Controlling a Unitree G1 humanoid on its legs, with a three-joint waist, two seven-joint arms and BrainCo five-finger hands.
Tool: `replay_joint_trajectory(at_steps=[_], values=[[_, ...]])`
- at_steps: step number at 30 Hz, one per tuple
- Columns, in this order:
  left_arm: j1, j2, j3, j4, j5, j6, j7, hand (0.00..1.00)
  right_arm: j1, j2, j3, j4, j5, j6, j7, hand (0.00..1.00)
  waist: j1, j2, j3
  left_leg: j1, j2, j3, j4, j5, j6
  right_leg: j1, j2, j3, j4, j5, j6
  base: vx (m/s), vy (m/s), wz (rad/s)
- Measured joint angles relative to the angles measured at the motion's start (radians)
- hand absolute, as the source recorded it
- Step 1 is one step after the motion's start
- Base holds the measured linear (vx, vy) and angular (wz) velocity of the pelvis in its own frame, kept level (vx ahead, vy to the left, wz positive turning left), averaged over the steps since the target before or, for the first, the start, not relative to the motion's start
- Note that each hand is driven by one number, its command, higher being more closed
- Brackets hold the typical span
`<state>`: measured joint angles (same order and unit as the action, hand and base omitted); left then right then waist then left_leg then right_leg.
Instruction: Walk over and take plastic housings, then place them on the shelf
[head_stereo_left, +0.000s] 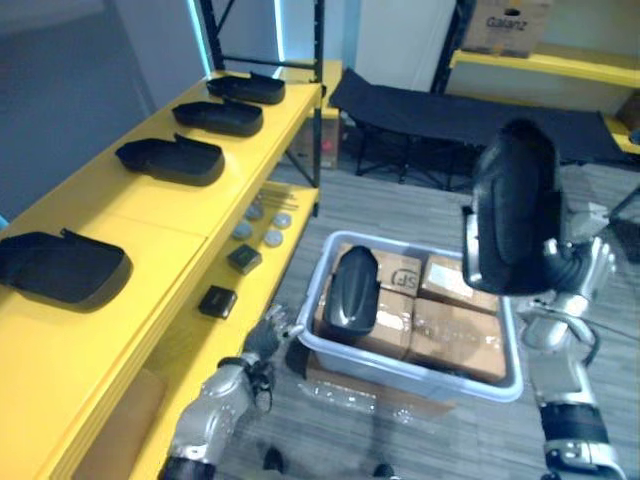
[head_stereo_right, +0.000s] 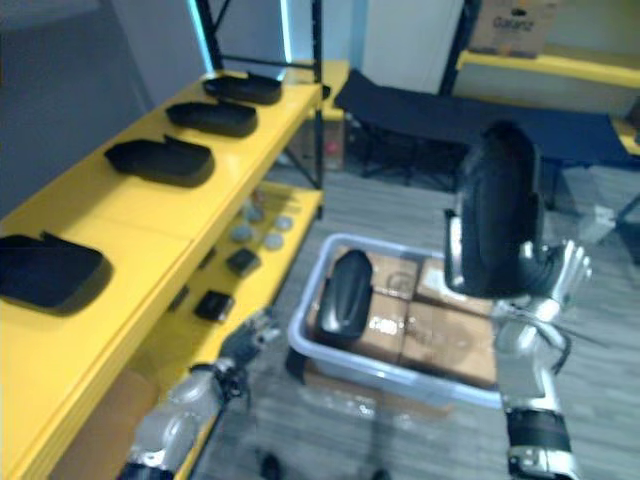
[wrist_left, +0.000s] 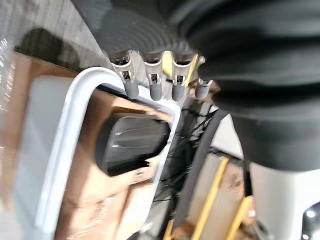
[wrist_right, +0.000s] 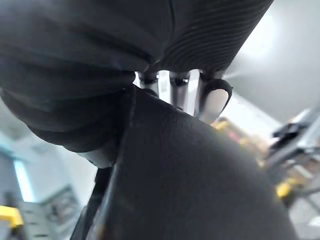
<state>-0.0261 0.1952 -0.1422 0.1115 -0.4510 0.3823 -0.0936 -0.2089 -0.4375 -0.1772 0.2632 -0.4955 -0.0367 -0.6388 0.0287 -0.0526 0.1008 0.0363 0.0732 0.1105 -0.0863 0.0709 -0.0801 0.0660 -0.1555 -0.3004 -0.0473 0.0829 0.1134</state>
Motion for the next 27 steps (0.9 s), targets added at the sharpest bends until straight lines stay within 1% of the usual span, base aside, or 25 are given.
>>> replay_joint_trajectory(at_steps=[2, 3, 5, 8, 10, 14, 15, 22, 24, 25, 27], values=[[-0.054, 0.02, -0.037, 0.083, 0.03, 0.009, -0.004, 0.0, -0.004, 0.0, 0.027, 0.0, -0.03, -0.061, 0.0, 1.0, -0.016, -0.008, -0.005, 0.002, 0.001, 0.005, 0.0, 0.003, -0.001, 0.0, 0.0, 0.004, -0.003, 0.005, -0.001, -0.01, -0.02, -0.07], [-0.066, 0.023, -0.043, 0.1, 0.031, 0.014, -0.006, 0.0, -0.005, 0.0, 0.034, 0.0, -0.031, -0.075, 0.001, 1.0, -0.02, -0.009, -0.006, 0.004, 0.001, 0.007, 0.0, 0.003, -0.001, 0.0, 0.001, 0.006, -0.003, 0.006, -0.001, -0.01, -0.016, -0.08], [-0.115, 0.033, -0.078, 0.172, 0.041, 0.024, -0.009, 0.0, -0.006, 0.0, 0.06, 0.0, -0.032, -0.124, 0.005, 1.0, -0.033, -0.01, -0.006, 0.014, 0.0, 0.013, 0.0, 0.003, -0.001, 0.005, 0.0, 0.015, -0.005, 0.009, -0.001, -0.01, -0.004, -0.1], [-0.169, 0.032, -0.096, 0.232, 0.042, 0.037, -0.01, 0.0, -0.007, 0.0, 0.09, 0.0, -0.033, -0.171, 0.009, 1.0, -0.045, -0.011, -0.007, 0.016, 0.0, 0.017, 0.0, 0.003, -0.001, 0.004, 0.002, 0.027, -0.012, 0.016, -0.002, -0.03, 0.005, -0.1], [-0.206, 0.029, -0.119, 0.27, 0.048, 0.039, -0.01, 0.0, -0.008, 0.0, 0.101, 0.0, -0.034, -0.188, 0.017, 1.0, -0.045, -0.011, -0.007, 0.015, 0.001, 0.032, 0.0, 0.003, -0.001, -0.001, 0.002, 0.031, -0.016, 0.018, -0.003, -0.04, 0.007, -0.12], [-0.259, 0.03, -0.141, 0.327, 0.049, 0.046, -0.009, 0.0, -0.013, 0.003, 0.124, 0.008, -0.049, -0.206, 0.035, 1.0, -0.047, -0.011, -0.007, -0.004, 0.001, 0.04, -0.002, 0.008, 0.0, -0.032, 0.001, 0.054, -0.015, 0.024, -0.007, -0.05, 0.01, -0.14], [-0.281, 0.03, -0.16, 0.347, 0.047, 0.049, -0.009, 0.0, -0.022, 0.01, 0.132, 0.037, -0.05, -0.209, 0.04, 1.0, -0.049, -0.013, -0.006, -0.014, 0.001, 0.04, -0.002, 0.011, -0.001, -0.044, 0.001, 0.055, -0.015, 0.029, -0.007, 0.0, 0.0, 0.0], [-0.339, 0.021, -0.218, 0.4, 0.01, 0.056, 0.006, 0.0, -0.042, 0.032, 0.171, 0.082, -0.05, -0.213, 0.071, 1.0, -0.051, -0.017, -0.004, -0.038, -0.002, 0.038, -0.002, 0.021, 0.002, -0.068, 0.001, 0.056, -0.012, 0.035, -0.006, 0.0, 0.0, 0.0], [-0.364, 0.02, -0.236, 0.414, -0.034, 0.057, 0.014, 0.0, -0.068, 0.044, 0.188, 0.125, -0.05, -0.22, 0.071, 1.0, -0.055, -0.021, 0.0, -0.046, -0.005, 0.037, -0.002, 0.024, 0.003, -0.076, -0.001, 0.056, -0.011, 0.037, -0.005, 0.0, 0.0, 0.0], [-0.385, 0.01, -0.239, 0.425, -0.073, 0.056, 0.032, 0.0, -0.087, 0.053, 0.207, 0.152, -0.05, -0.22, 0.071, 1.0, -0.058, -0.025, 0.003, -0.055, -0.007, 0.035, -0.002, 0.026, 0.005, -0.086, -0.002, 0.056, -0.007, 0.037, -0.005, -0.02, -0.001, 0.03], [-0.41, 0.01, -0.269, 0.426, -0.107, 0.055, 0.048, 0.0, -0.099, 0.062, 0.222, 0.163, -0.051, -0.221, 0.071, 1.0, -0.06, -0.029, 0.013, -0.058, -0.01, 0.033, -0.001, 0.029, 0.005, -0.087, -0.002, 0.056, -0.005, 0.038, -0.006, -0.01, 0.001, 0.02]])
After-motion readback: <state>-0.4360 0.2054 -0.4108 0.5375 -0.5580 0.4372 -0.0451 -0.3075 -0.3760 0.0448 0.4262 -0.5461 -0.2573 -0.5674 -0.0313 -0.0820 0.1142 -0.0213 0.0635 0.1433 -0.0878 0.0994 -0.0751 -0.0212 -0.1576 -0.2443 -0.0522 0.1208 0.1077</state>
